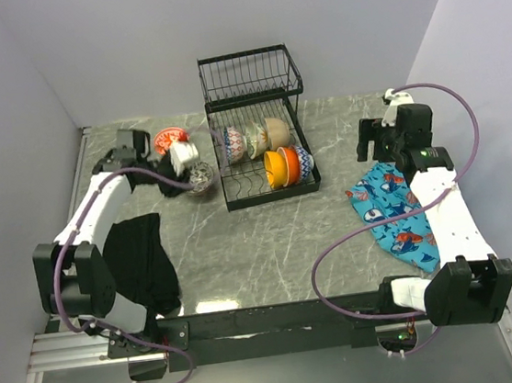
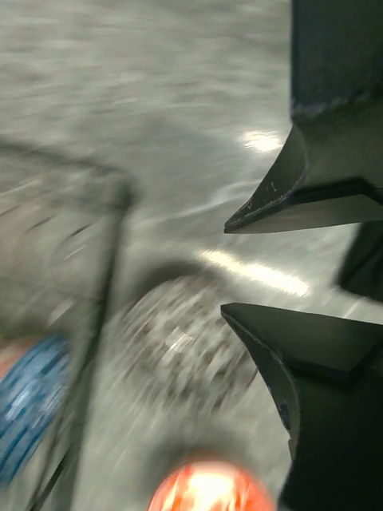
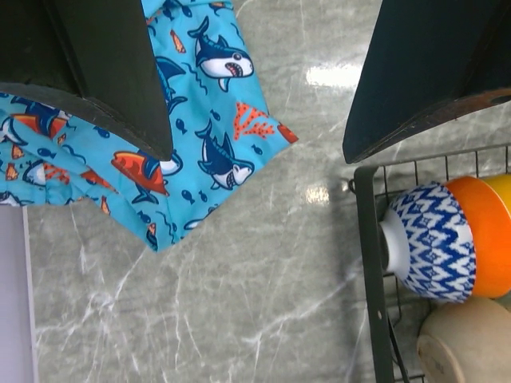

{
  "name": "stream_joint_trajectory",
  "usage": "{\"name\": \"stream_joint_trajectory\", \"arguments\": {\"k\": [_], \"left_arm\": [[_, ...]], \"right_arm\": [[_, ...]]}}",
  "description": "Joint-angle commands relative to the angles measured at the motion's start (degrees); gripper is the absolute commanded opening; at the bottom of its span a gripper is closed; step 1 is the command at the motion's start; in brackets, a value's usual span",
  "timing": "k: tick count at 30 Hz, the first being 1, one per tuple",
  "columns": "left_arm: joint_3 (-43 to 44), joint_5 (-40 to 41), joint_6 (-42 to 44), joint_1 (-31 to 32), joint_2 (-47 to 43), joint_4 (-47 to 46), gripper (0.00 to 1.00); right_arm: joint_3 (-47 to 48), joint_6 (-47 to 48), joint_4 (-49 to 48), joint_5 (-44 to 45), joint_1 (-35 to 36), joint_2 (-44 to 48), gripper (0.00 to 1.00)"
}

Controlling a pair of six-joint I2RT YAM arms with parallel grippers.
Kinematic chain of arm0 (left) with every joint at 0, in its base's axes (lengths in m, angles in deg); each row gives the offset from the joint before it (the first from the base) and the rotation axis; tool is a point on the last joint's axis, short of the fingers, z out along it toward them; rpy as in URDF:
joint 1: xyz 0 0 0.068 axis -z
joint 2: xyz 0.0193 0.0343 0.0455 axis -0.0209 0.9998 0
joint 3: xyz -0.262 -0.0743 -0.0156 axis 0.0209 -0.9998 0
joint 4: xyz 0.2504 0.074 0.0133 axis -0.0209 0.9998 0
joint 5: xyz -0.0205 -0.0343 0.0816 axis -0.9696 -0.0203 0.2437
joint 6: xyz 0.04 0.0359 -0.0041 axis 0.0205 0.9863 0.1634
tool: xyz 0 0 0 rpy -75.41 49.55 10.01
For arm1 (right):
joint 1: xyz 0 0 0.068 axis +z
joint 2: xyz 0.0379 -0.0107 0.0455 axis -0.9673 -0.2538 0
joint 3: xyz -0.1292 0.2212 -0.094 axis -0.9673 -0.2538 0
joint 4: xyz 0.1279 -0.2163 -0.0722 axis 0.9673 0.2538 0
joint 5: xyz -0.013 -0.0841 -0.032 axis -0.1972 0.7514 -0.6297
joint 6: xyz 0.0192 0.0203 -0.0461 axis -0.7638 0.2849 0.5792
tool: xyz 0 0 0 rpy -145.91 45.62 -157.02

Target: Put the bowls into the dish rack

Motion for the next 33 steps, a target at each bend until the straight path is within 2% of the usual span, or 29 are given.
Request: {"name": "stream_joint_trajectory", "arguments": {"k": [1, 7, 26, 31, 33], "left_arm": [[-3.39, 3.99, 21.34, 0.09, 1.51, 8.11, 0.45], [-3.56, 5.66, 18.8, 0.09, 5.56, -0.77, 0.43], [0.92, 8.38, 20.82, 2.38, 17.17, -5.26, 0.42], [1.45, 9.0, 20.12, 3.26, 18.49, -5.79, 0.31], [1.88, 9.0, 19.33, 3.35, 19.1, -5.88, 0.2]], "right_arm": [[1.88, 0.19, -4.1, 0.24, 0.47, -0.22, 0.95], [2.94, 0.63, -4.01, 0.95, 0.47, -0.92, 0.95], [-1.19, 1.16, -4.36, 2.88, 0.03, 0.66, 0.95], [-0.84, 0.81, -4.71, 2.71, -0.06, -0.3, 0.96], [-0.49, 0.72, -4.8, 2.71, -0.14, -0.57, 0.96]]}}
